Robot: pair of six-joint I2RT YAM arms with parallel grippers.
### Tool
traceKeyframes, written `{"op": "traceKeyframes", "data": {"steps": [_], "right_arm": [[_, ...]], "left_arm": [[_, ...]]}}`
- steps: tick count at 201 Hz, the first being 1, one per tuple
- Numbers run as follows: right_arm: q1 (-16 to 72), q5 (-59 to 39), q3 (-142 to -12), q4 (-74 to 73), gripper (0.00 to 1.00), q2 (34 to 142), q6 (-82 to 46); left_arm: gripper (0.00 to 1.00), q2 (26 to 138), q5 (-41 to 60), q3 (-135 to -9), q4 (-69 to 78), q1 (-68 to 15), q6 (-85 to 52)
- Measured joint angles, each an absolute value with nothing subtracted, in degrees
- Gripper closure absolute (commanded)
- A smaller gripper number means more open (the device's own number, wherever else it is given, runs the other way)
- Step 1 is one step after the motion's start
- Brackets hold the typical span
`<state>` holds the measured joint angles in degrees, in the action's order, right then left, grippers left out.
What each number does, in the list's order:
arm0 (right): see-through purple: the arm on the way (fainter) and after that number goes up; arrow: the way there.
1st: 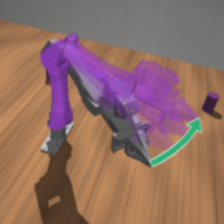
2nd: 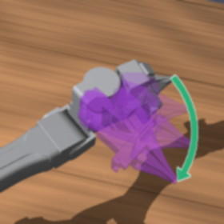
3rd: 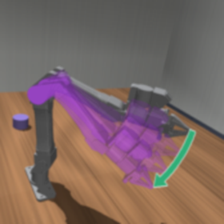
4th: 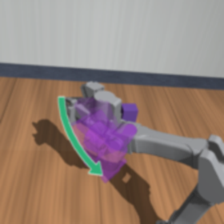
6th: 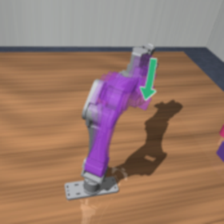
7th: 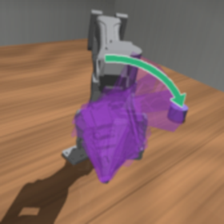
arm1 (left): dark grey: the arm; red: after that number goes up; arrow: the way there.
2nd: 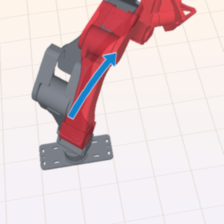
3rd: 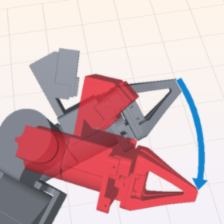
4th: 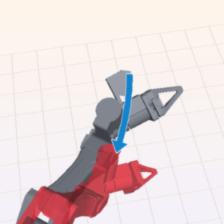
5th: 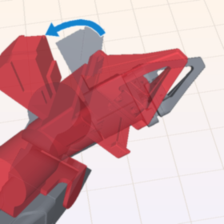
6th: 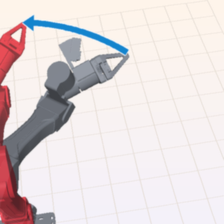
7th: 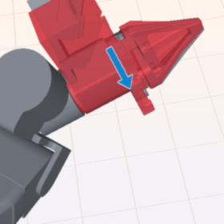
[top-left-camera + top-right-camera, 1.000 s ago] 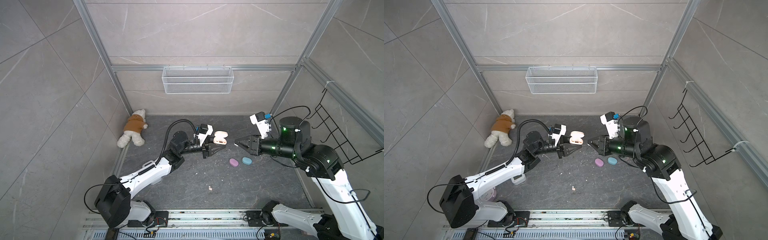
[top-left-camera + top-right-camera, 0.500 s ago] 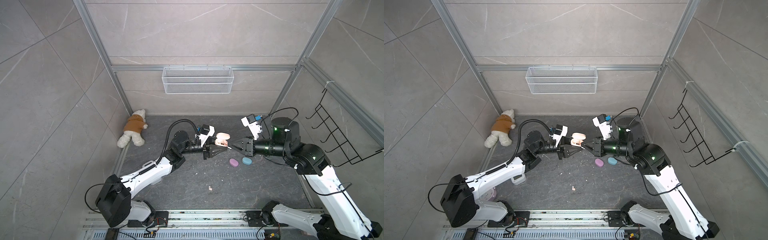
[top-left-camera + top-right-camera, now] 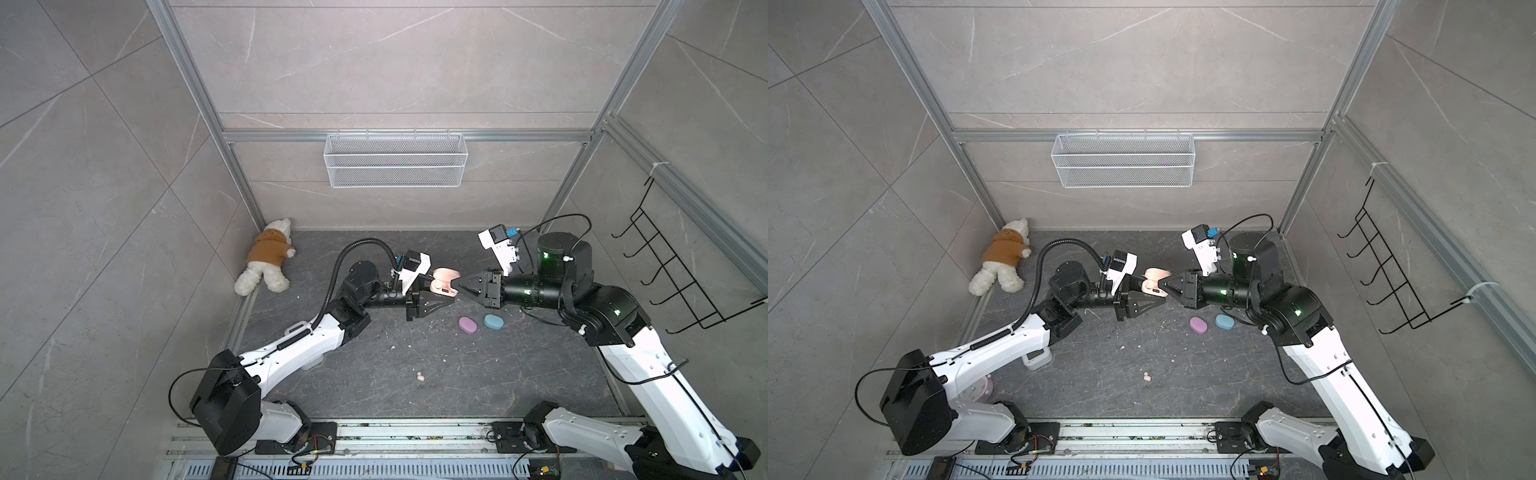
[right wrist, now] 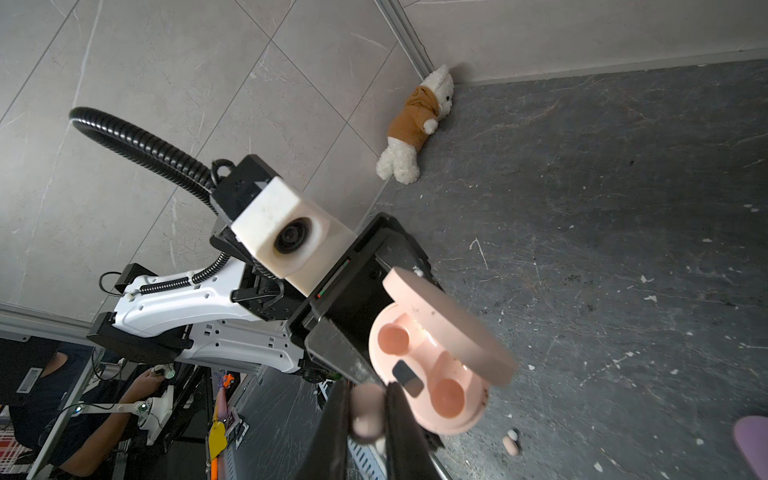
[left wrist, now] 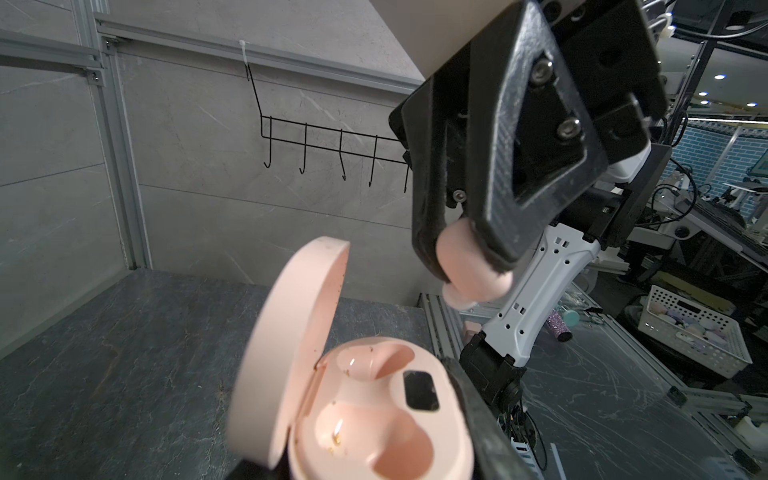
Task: Insert the wireless bluetooth earbuds into the charging case
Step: 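Lower the peach earbud into the case slot with the right gripper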
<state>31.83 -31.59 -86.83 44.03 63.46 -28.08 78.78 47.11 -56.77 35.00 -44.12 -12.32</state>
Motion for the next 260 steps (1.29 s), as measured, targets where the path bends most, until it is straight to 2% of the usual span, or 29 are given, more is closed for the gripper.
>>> {"op": "traceKeyframes", "data": {"steps": [260], "right_arm": [[31.8, -31.0, -84.6, 43.8, 0.83, 62.0, -29.4]], "left_arm": [[0.99, 77.6, 48.2, -56.8, 36.7, -44.8, -12.2]]}}
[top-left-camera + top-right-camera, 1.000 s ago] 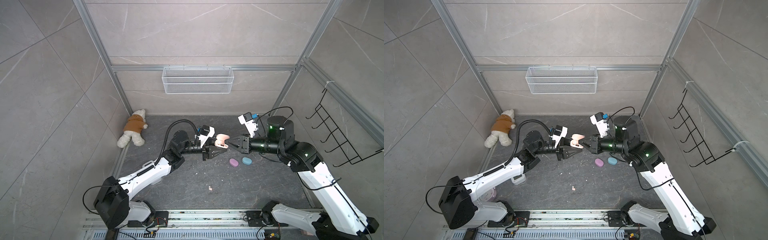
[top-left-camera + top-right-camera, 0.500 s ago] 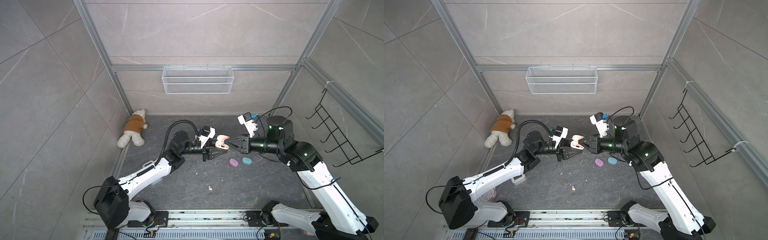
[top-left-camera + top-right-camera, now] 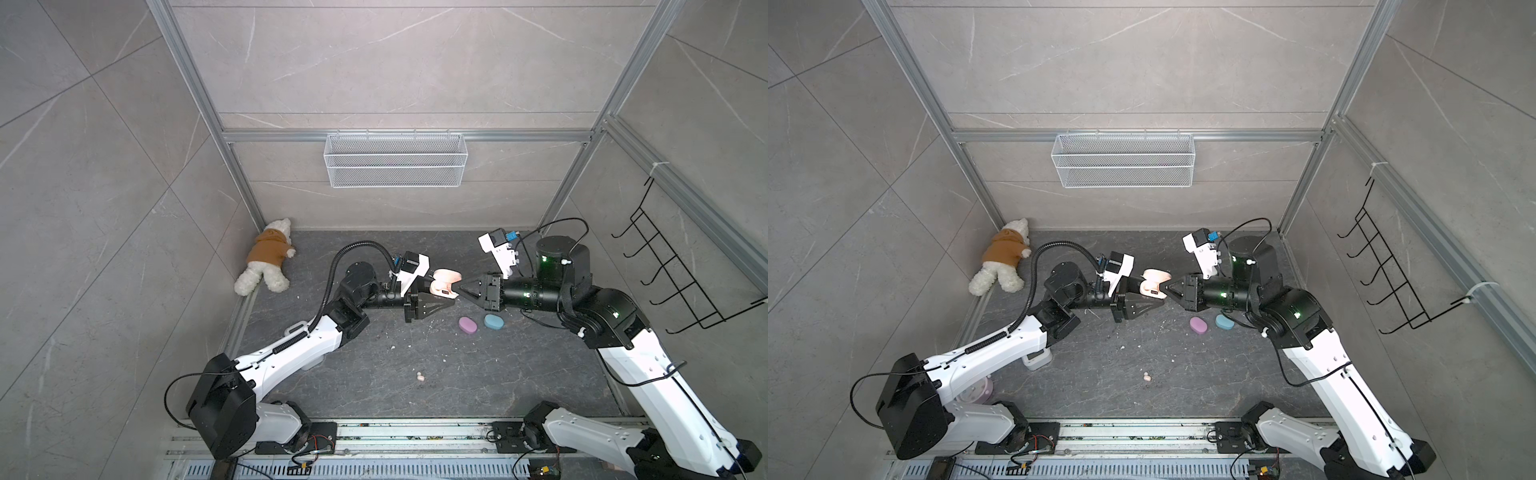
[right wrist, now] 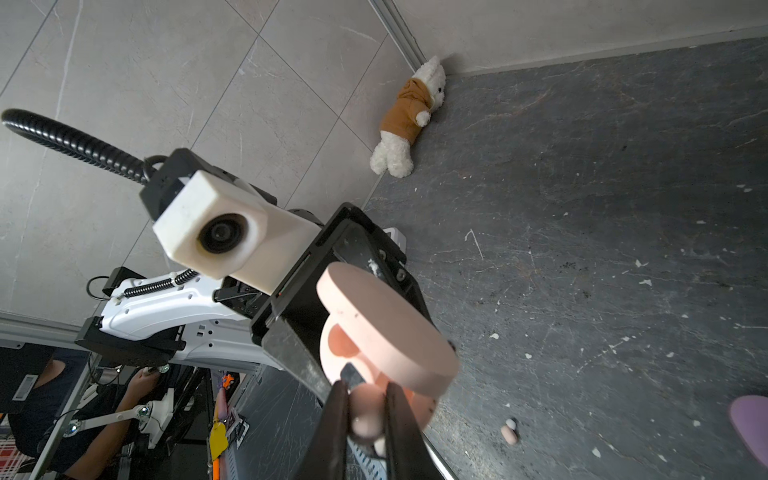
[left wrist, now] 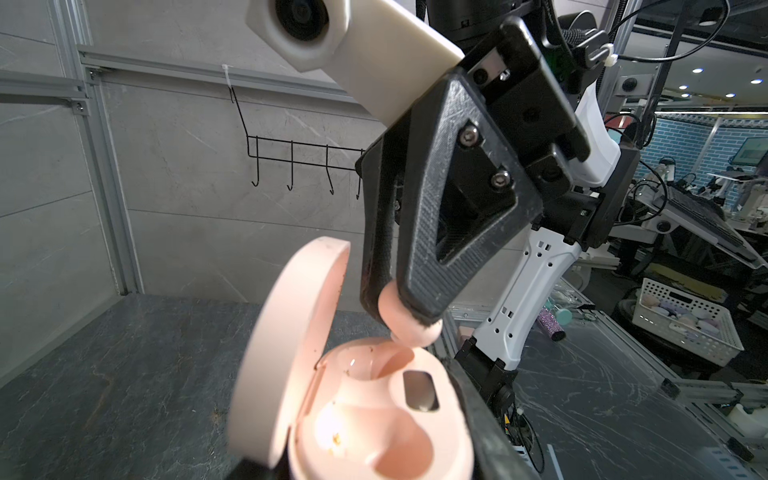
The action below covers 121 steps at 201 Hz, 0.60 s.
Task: Insert the wireless bluetooth earbuds into the charging case
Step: 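Lower the peach earbud into the case slot with the right gripper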
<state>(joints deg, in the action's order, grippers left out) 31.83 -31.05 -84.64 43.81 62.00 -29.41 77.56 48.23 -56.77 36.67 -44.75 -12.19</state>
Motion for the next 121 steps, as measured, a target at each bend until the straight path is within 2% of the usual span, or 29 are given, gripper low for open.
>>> {"op": "traceKeyframes", "data": {"steps": [121], "right_arm": [[31.8, -32.4, -83.8, 40.7, 0.81, 62.0, -31.9]], "left_arm": [[0.99, 77.6, 48.3, -56.8, 39.1, -45.3, -12.4]]}}
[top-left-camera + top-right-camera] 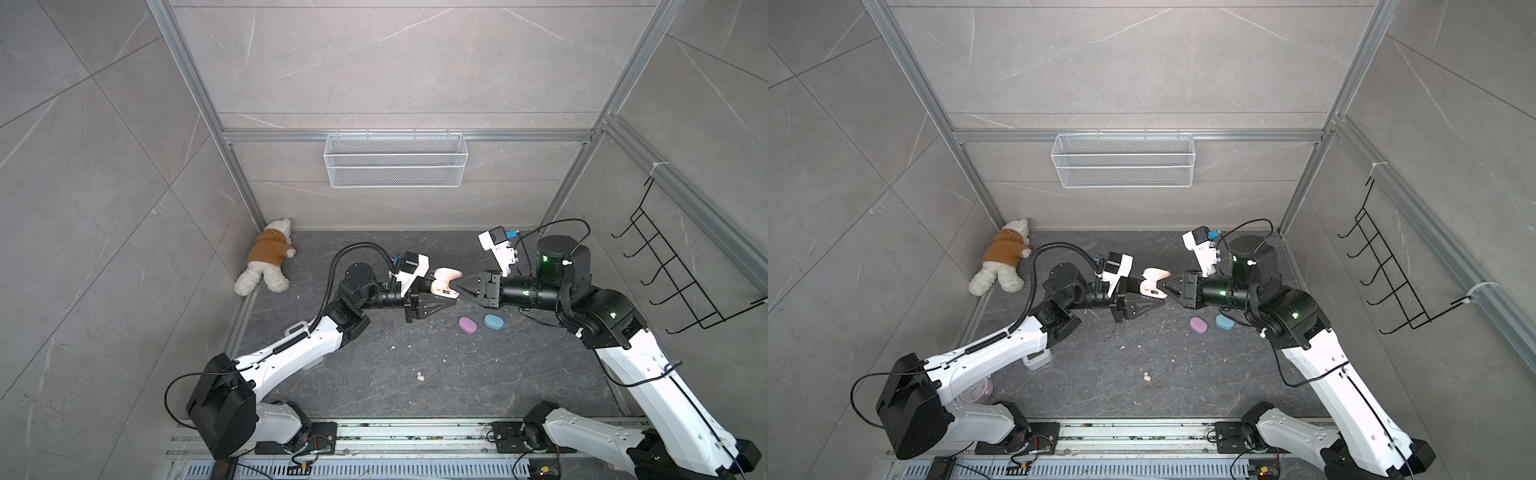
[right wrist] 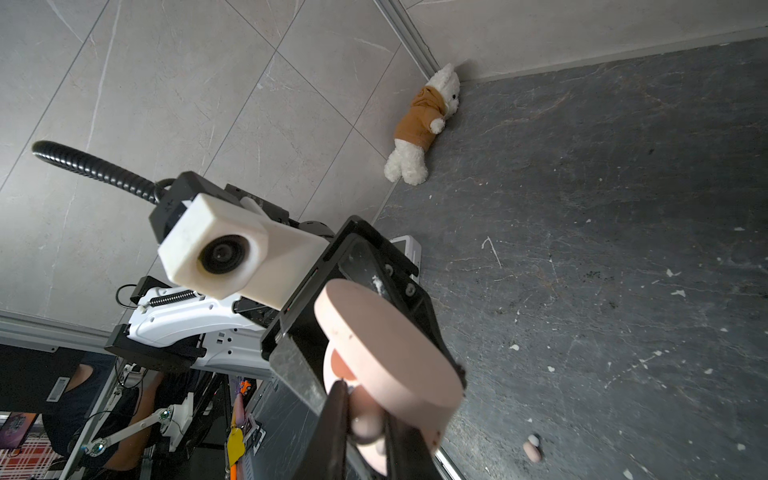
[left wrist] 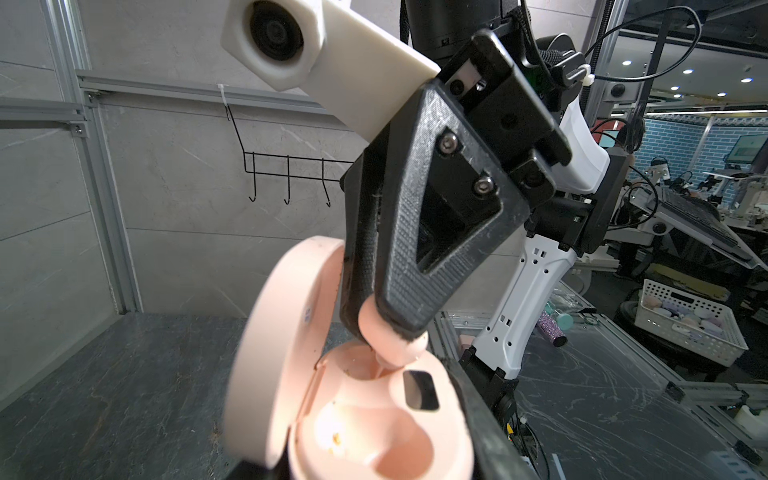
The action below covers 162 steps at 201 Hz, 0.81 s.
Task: Insert the wireless bluetooth earbuds into the charging case
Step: 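Lower the peach earbud into the case slot with the right gripper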
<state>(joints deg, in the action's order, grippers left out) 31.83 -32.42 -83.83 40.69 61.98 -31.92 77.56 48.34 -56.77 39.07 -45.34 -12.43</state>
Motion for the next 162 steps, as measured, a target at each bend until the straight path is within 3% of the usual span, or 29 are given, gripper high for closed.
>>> {"op": "traceKeyframes", "data": {"steps": [116, 162], "right_arm": [[31.8, -31.7, -86.0, 44.6, 0.70, 62.7, -30.4], [31.9, -31.5, -87.7, 45.8, 0.61, 63.7, -30.2]], "left_arm": [[0.99, 77.6, 48.4, -56.8, 38.9, -45.4, -12.4], [0.99, 77.6, 48.3, -56.8, 38.8, -45.5, -12.4]]}}
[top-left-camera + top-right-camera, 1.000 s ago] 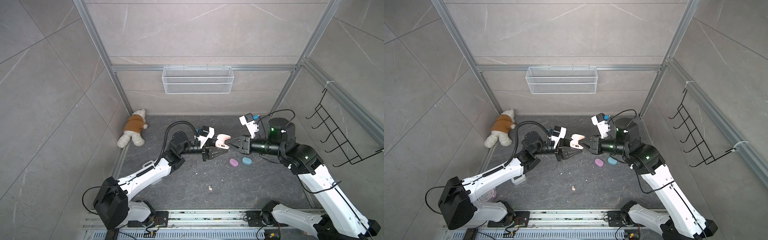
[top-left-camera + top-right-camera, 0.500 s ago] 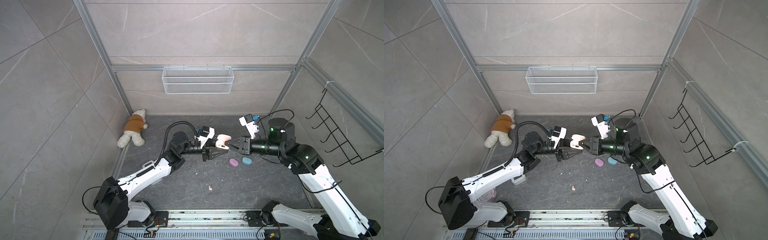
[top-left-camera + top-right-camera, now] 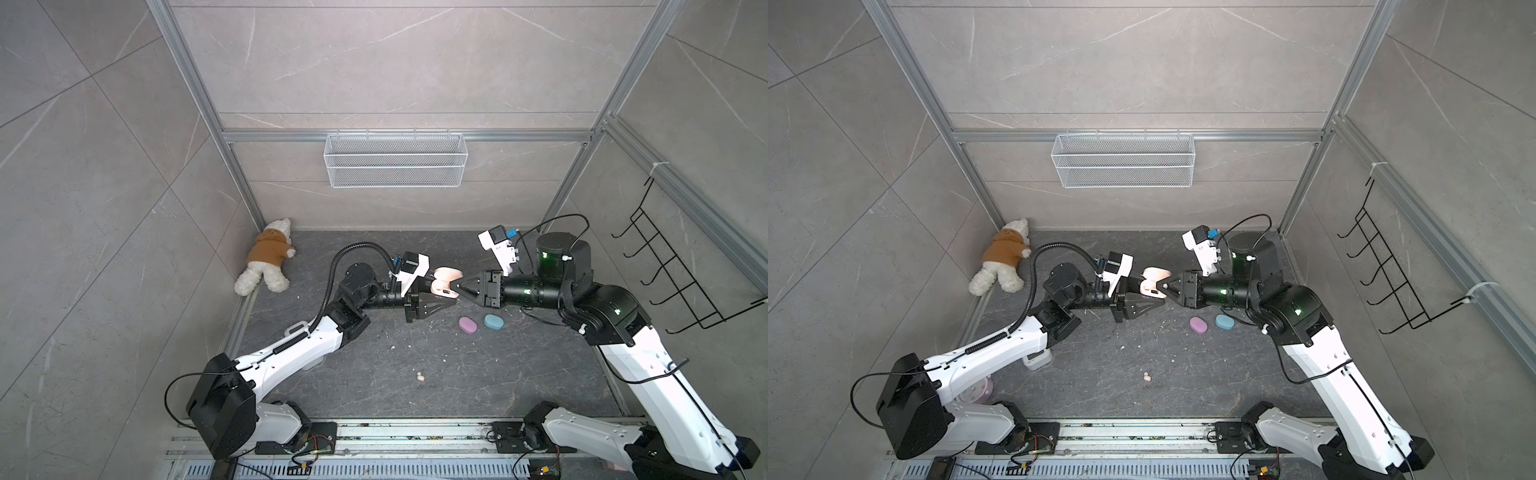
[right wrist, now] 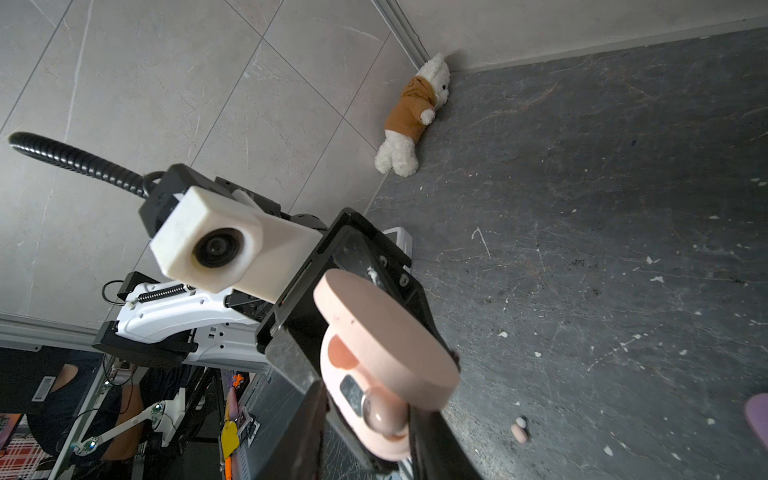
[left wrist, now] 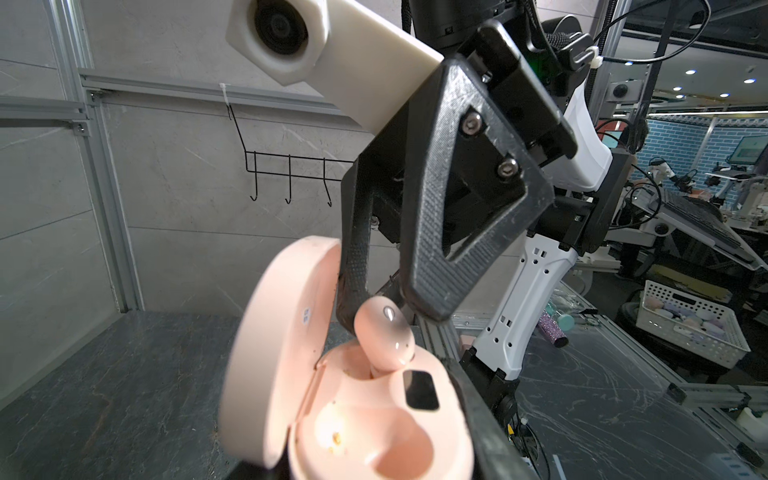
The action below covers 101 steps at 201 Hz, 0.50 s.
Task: Insert the wireless bluetooth earbuds into the charging case
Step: 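Lower the peach earbud into the case slot with the right gripper, then open the right gripper to release the earbud into the case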
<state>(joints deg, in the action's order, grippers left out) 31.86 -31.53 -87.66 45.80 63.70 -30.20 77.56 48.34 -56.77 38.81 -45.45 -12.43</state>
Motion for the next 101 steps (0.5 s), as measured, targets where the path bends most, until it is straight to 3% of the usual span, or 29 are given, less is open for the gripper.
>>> {"op": "traceKeyframes", "data": {"steps": [39, 101], "right_arm": [[31.9, -31.5, -89.0, 46.9, 0.58, 64.8, -30.2], [31.9, -31.6, -91.2, 48.4, 0.40, 65.3, -29.7]], "left_arm": [[0.99, 77.6, 48.1, -56.8, 38.6, -45.5, -12.4], [0.99, 77.6, 48.0, -56.8, 38.2, -45.5, -12.4]]}}
